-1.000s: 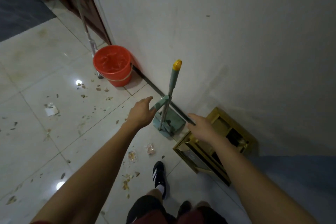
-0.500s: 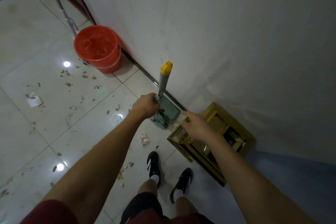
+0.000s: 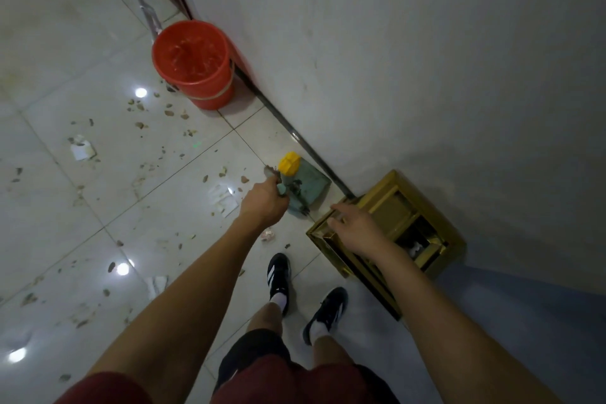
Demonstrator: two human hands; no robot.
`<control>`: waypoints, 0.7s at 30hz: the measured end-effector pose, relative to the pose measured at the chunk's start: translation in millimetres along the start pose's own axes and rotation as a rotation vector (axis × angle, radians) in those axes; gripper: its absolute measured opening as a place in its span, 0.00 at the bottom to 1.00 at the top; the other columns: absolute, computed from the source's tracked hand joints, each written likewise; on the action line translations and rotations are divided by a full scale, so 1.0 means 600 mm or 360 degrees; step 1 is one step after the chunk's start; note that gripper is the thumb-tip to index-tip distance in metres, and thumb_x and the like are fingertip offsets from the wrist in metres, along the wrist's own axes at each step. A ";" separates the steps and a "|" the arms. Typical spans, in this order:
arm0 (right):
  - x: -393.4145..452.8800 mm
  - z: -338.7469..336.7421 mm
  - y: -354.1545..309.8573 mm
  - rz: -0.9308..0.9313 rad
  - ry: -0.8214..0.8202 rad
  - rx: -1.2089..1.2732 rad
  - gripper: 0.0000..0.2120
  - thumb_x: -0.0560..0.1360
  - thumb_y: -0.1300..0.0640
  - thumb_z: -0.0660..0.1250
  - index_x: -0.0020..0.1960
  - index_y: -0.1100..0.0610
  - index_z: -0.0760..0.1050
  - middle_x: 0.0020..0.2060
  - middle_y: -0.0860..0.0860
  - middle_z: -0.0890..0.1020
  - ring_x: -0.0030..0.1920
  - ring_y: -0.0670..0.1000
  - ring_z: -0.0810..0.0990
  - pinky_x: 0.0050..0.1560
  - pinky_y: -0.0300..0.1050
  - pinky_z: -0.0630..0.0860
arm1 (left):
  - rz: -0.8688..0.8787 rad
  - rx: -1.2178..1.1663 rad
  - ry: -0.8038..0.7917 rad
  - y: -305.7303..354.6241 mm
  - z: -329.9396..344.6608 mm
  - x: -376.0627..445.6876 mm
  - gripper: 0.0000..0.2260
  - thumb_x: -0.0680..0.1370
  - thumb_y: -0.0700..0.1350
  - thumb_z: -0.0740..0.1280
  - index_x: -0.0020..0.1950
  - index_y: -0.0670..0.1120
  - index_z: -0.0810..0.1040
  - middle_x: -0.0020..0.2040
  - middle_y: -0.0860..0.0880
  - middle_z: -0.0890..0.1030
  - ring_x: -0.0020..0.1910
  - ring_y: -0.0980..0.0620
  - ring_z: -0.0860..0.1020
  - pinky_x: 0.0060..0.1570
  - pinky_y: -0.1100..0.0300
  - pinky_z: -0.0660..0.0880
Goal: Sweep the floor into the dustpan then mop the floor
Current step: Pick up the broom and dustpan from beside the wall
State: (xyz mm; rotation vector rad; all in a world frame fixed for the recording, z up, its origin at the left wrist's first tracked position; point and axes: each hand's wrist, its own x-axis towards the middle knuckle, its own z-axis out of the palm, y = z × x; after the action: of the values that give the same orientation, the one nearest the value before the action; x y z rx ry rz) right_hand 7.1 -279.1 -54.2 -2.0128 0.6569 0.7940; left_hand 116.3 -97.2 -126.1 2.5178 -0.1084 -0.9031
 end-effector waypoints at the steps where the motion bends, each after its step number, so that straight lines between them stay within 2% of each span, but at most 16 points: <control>1: -0.005 0.002 0.002 0.0002 -0.0009 0.0007 0.22 0.82 0.51 0.62 0.75 0.55 0.69 0.73 0.55 0.70 0.72 0.55 0.70 0.66 0.44 0.68 | -0.0005 -0.0003 -0.0001 -0.004 0.009 -0.015 0.06 0.80 0.48 0.64 0.51 0.47 0.75 0.43 0.46 0.80 0.40 0.49 0.79 0.41 0.51 0.81; 6: -0.029 0.016 0.014 -0.0033 -0.0032 -0.0071 0.23 0.83 0.50 0.62 0.75 0.56 0.68 0.73 0.55 0.71 0.71 0.55 0.71 0.66 0.45 0.69 | 0.0082 0.0028 0.0000 -0.018 0.043 -0.076 0.09 0.77 0.50 0.61 0.51 0.48 0.78 0.45 0.45 0.82 0.41 0.45 0.81 0.45 0.48 0.82; 10: -0.055 0.023 0.033 -0.0051 -0.0004 -0.0004 0.22 0.82 0.50 0.62 0.75 0.54 0.69 0.72 0.54 0.72 0.70 0.55 0.71 0.67 0.50 0.70 | 0.0164 0.0261 -0.0093 -0.032 0.075 -0.109 0.12 0.79 0.48 0.66 0.62 0.49 0.78 0.51 0.45 0.83 0.46 0.44 0.81 0.46 0.51 0.81; 12: -0.068 0.026 0.037 -0.0053 -0.0012 0.0016 0.22 0.82 0.50 0.62 0.74 0.53 0.69 0.71 0.53 0.73 0.69 0.54 0.72 0.64 0.47 0.71 | 0.0210 0.0350 -0.0089 -0.041 0.095 -0.122 0.14 0.79 0.49 0.66 0.65 0.50 0.77 0.53 0.45 0.82 0.49 0.43 0.81 0.48 0.50 0.80; 15: -0.077 0.038 0.046 -0.0088 -0.0016 0.0035 0.21 0.82 0.50 0.62 0.74 0.54 0.70 0.70 0.53 0.74 0.67 0.52 0.74 0.60 0.43 0.70 | 0.0255 0.0364 -0.0047 -0.052 0.124 -0.141 0.15 0.79 0.52 0.65 0.64 0.50 0.76 0.52 0.46 0.81 0.49 0.43 0.80 0.46 0.48 0.81; 19: -0.097 0.059 0.046 -0.0077 -0.0052 0.0109 0.22 0.82 0.48 0.62 0.73 0.54 0.71 0.70 0.52 0.75 0.67 0.52 0.74 0.65 0.49 0.72 | 0.0289 0.0373 -0.0003 -0.062 0.153 -0.161 0.17 0.79 0.52 0.65 0.66 0.50 0.75 0.53 0.45 0.80 0.49 0.41 0.80 0.45 0.47 0.81; 21: -0.107 0.072 0.041 -0.0057 -0.0065 0.0186 0.21 0.82 0.49 0.62 0.72 0.55 0.72 0.68 0.53 0.76 0.66 0.53 0.75 0.63 0.48 0.74 | 0.0304 0.0376 0.0030 -0.065 0.163 -0.170 0.17 0.79 0.53 0.65 0.66 0.50 0.75 0.53 0.46 0.81 0.48 0.42 0.80 0.44 0.47 0.81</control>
State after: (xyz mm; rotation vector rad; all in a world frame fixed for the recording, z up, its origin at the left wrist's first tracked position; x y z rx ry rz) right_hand -64.9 -245.0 -38.7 -1.8927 0.6277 0.7562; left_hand -26.9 -78.6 -150.3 2.6730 -0.4660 -0.8307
